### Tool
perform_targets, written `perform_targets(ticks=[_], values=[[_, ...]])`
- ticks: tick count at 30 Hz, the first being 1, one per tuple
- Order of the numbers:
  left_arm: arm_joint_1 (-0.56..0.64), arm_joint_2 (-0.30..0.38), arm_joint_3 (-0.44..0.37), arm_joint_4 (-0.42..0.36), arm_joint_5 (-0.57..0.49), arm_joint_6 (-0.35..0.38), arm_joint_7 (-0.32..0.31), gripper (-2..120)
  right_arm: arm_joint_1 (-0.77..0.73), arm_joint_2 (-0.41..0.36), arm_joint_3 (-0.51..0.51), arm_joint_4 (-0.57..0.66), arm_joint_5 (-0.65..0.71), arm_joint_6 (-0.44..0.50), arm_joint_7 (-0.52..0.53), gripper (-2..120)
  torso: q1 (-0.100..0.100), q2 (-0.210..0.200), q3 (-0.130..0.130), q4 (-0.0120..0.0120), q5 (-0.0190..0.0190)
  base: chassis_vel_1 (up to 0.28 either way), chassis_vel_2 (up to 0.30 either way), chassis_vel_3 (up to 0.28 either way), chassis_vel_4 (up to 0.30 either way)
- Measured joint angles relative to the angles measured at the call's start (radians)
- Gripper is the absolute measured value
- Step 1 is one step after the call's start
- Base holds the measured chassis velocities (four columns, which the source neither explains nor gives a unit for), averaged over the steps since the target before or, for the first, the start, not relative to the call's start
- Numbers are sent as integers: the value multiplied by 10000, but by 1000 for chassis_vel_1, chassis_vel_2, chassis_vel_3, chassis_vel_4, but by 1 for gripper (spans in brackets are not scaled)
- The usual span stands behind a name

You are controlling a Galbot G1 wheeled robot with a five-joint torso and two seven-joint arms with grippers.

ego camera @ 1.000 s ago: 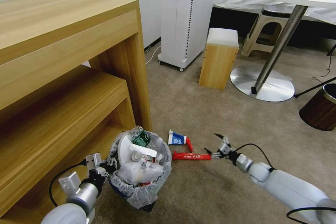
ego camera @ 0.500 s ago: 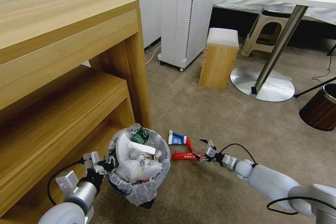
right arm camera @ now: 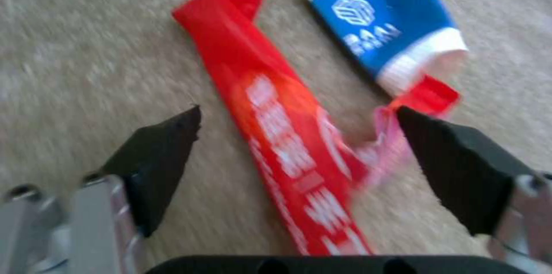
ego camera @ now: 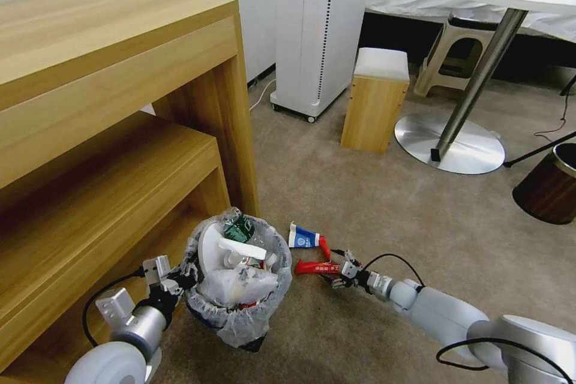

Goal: Pick up the trash bin and place the garbage on the floor into it.

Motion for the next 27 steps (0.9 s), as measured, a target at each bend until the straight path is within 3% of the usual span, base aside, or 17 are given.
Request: perform_targets(ticks=[3,9,22,24,27], values=[[153,-14,-58,-59,19,-61,6,3,-61,274,133,-214,-38,-10,-8,71,0,0,0,2,0,0,0,0,0],[199,-34,-106,-62,42,-109,23,3,-88,279,285,-219,-147,15,-63,52,0,0,0,0,-1,0,0,0,0],[157,-120,-49,50,101,-137,21,3,-336,-375,764,206,-276,301,-337,3,0,0,0,2,1,0,0,0,0],[156,-120,-50,58,102,-138,21,3,-359,-430,800,275,-264,309,-337,1,0,0,0,2,1,0,0,0,0],[59,-125,-36,249,118,-140,6,3,-586,-1205,1032,1494,238,368,-274,0,0,0,-1,-3,1,0,0,0,0]])
